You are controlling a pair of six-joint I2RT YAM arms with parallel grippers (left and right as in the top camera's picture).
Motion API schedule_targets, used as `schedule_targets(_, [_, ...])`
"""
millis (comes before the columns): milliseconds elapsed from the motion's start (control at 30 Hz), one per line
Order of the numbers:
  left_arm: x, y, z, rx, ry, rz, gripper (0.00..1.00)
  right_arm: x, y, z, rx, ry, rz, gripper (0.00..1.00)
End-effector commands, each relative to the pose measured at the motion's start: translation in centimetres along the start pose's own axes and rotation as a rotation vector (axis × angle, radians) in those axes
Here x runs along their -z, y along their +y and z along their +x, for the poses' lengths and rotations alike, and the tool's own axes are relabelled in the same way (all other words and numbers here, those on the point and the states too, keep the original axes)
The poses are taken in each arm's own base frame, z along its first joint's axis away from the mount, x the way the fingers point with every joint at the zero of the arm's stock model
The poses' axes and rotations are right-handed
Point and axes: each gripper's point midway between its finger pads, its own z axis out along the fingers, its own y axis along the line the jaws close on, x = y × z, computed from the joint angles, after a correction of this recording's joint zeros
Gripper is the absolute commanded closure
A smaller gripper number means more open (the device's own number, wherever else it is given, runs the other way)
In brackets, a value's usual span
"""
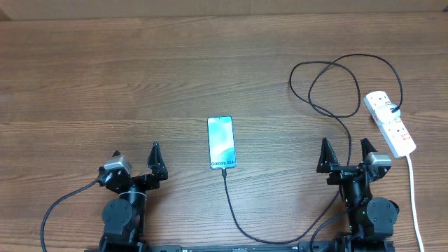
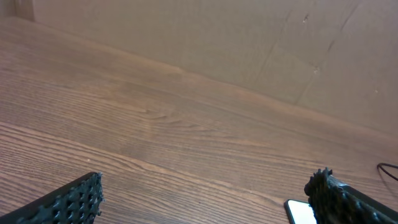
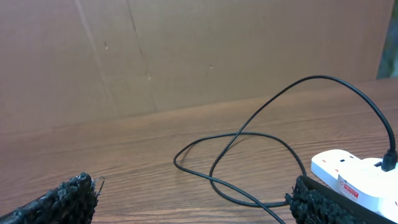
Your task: Plug charger to phone and switch on socket
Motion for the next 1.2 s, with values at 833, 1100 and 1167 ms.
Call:
schedule_targets(833, [0.9, 3.2, -3.0, 0.005, -0.152, -0.183, 0.0, 0.0, -0.3, 0.1, -0.006, -0.007, 0.013, 0.0])
schedule_targets(1100, [0.5, 0.2, -1.8, -0.077, -0.083, -0.004, 0.0, 0.0, -0.3, 0.1, -0.005, -0.007, 0.013, 0.0])
schedule_targets(1167, [0.5, -1.0, -1.1, -0.178, -0.054, 0.065, 0.0, 0.0, -0.3, 0.1, -0.005, -0.007, 0.013, 0.0])
